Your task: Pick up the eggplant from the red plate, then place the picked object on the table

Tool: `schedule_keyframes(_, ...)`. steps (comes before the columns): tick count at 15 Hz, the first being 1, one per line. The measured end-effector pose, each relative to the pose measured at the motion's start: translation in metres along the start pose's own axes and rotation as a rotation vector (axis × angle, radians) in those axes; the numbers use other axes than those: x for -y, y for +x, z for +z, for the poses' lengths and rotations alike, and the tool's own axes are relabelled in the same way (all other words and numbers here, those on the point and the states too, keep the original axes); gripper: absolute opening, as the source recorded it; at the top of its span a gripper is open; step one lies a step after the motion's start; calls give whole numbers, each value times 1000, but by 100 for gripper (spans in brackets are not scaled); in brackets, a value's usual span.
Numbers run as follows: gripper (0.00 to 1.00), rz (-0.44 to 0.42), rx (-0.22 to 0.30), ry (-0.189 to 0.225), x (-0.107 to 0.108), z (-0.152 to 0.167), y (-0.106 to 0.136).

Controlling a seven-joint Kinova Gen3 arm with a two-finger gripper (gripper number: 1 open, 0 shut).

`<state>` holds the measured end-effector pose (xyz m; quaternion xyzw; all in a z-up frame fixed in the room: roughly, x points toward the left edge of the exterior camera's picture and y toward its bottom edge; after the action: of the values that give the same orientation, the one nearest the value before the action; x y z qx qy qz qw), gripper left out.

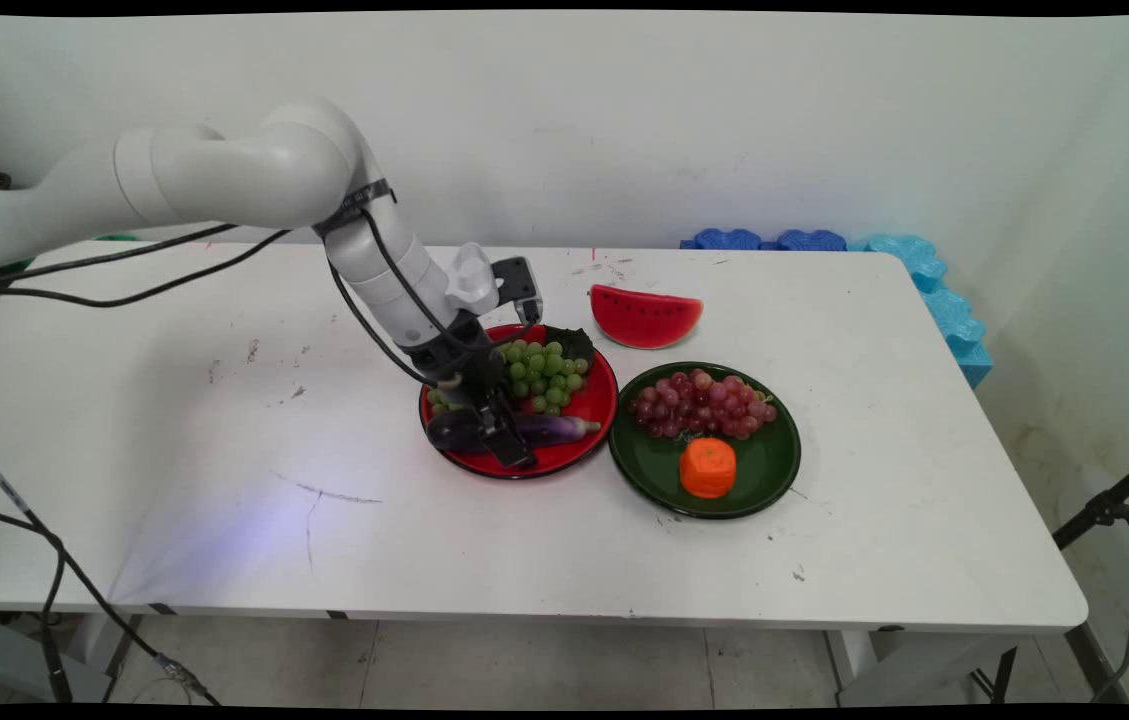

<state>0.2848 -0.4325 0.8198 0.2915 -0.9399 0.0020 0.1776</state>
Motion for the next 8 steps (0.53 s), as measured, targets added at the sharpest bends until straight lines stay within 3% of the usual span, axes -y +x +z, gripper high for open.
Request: schedule_keyframes(8,0,31,-21,-23,0,-14,6)
